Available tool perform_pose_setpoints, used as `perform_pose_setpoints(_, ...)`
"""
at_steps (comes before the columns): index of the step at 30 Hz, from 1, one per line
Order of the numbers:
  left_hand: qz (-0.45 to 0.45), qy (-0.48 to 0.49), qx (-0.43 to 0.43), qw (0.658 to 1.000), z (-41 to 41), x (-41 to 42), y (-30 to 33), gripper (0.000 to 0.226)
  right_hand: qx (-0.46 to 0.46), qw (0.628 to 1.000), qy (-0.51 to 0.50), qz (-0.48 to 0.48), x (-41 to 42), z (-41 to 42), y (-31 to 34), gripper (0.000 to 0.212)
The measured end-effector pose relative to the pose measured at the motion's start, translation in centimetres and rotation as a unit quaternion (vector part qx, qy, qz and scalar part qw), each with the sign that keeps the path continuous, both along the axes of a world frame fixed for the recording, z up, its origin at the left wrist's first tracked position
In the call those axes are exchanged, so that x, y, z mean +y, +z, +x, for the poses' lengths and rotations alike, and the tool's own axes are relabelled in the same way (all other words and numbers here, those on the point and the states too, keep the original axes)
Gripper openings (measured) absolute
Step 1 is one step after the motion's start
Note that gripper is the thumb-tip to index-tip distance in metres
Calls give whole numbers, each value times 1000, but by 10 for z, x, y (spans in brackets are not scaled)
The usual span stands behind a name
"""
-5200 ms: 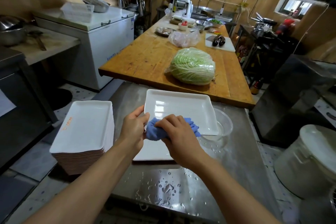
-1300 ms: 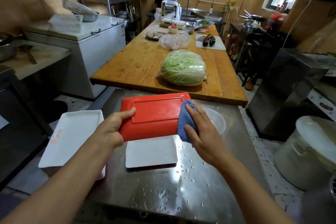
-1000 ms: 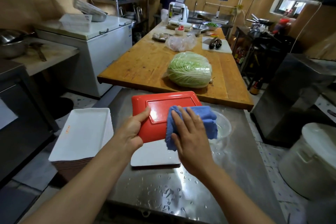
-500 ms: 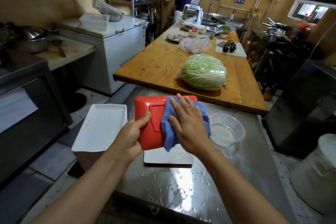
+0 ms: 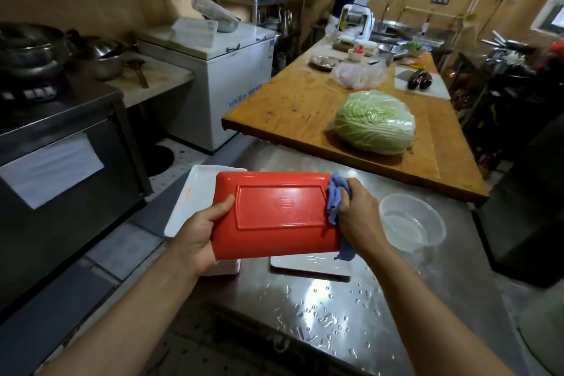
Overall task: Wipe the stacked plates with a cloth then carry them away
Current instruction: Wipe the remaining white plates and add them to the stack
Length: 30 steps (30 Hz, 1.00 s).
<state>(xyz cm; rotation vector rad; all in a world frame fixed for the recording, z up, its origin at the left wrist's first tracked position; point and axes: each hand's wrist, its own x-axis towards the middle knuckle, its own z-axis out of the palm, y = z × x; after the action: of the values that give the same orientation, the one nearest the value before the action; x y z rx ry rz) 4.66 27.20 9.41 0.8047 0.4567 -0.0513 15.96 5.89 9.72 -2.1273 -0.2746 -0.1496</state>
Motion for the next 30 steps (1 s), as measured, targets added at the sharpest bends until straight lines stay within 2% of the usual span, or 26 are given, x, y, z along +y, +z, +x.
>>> perform_pose_setpoints(4, 12, 11, -3, 1000, -13, 15, 1, 43, 17, 1000, -21, 10, 6, 1, -3, 18)
perform_pose_setpoints(7, 32, 27, -24, 999, -21, 30, 9, 36, 61, 997, -47, 24, 10, -1, -9, 16)
perform_pose_setpoints(10, 106, 46, -83, 990, -29, 42, 27, 32, 81, 995, -39, 44, 21, -5, -13, 7)
perform_pose_setpoints(12, 206, 67, -112, 970, -34, 48, 41, 31, 92, 995, -21, 43, 31, -8, -13, 8)
perform_pose_setpoints(13, 288, 80, -116, 947, -36, 51, 46, 27, 99, 994, -10, 44, 37, -9, -13, 9)
perform_pose_setpoints(14, 390, 93, -119, 908, -38, 55, 49, 21, 102, 994, -1, 47, 41, -11, -13, 10)
perform_pose_setpoints(15, 502, 99, -129, 850, -39, 58, 50, 15, 103, 994, 5, 48, 46, -13, -13, 10)
perform_pose_setpoints(17, 697, 65, -160, 696, -41, 64, 45, 15, 96, 994, 12, 47, 52, -17, -14, 10)
perform_pose_setpoints(18, 763, 43, -171, 621, -42, 65, 39, 17, 92, 995, 14, 46, 55, -19, -15, 10)
perform_pose_setpoints(19, 808, 29, -177, 561, -44, 66, 34, 20, 89, 995, 17, 43, 57, -22, -15, 10)
perform_pose_setpoints(20, 837, 19, -183, 515, -45, 66, 28, 21, 88, 995, 21, 41, 59, -24, -16, 10)
perform_pose_setpoints(21, 855, 9, -186, 484, -45, 67, 20, 23, 87, 995, 25, 39, 61, -27, -17, 10)
perform_pose_setpoints(22, 866, -4, -180, 466, -45, 67, 13, 24, 87, 995, 29, 36, 63, -29, -18, 10)
perform_pose_setpoints(25, 886, -66, -135, 439, -43, 66, -7, 28, 82, 995, 35, 34, 65, -34, -20, 9)
perform_pose_setpoints(30, 907, -81, -154, 385, -44, 61, -22, 37, 77, 996, 39, 33, 66, -37, -20, 10)
